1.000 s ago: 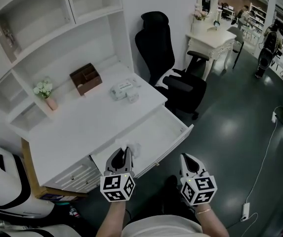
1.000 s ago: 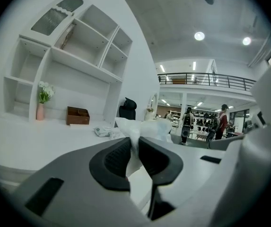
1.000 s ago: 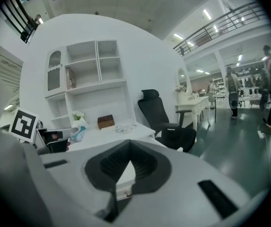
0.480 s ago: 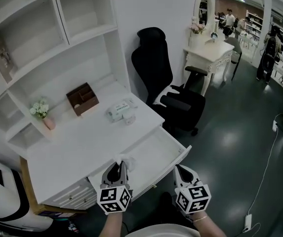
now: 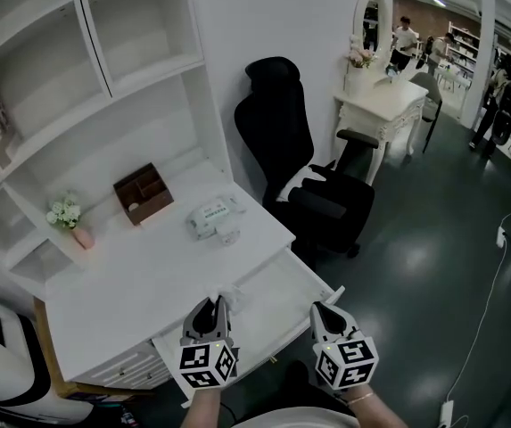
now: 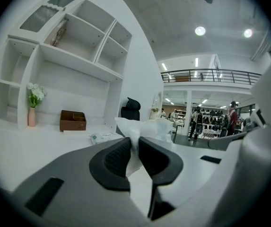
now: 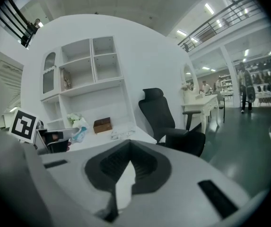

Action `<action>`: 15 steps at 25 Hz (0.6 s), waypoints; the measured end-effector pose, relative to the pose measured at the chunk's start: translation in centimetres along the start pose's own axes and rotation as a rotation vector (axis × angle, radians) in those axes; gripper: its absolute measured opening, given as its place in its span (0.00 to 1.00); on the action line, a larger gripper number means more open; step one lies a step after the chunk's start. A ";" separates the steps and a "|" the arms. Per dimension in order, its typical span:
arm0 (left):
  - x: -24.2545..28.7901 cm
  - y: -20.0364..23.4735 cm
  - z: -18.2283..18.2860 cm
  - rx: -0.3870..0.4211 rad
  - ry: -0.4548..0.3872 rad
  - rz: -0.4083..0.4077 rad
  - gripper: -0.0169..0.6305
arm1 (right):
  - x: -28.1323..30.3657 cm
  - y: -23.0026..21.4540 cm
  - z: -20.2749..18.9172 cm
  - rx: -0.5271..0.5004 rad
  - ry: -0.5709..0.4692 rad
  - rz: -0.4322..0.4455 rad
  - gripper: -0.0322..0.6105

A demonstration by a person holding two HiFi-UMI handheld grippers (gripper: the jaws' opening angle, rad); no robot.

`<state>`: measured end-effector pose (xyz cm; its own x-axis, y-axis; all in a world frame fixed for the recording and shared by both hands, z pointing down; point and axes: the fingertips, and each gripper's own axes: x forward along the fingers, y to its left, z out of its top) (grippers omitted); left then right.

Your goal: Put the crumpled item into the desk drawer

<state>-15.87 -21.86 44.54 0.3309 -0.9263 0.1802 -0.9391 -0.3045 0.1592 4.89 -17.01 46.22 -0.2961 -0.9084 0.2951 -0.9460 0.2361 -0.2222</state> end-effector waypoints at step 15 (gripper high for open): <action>5.5 -1.5 -1.1 0.006 0.048 -0.004 0.10 | 3.0 -3.9 0.1 0.028 0.030 -0.001 0.05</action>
<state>-12.55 -26.22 46.40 0.3382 -0.9134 0.2265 -0.9384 -0.3092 0.1546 7.68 -20.65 47.82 -0.2998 -0.8977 0.3228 -0.9422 0.2256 -0.2476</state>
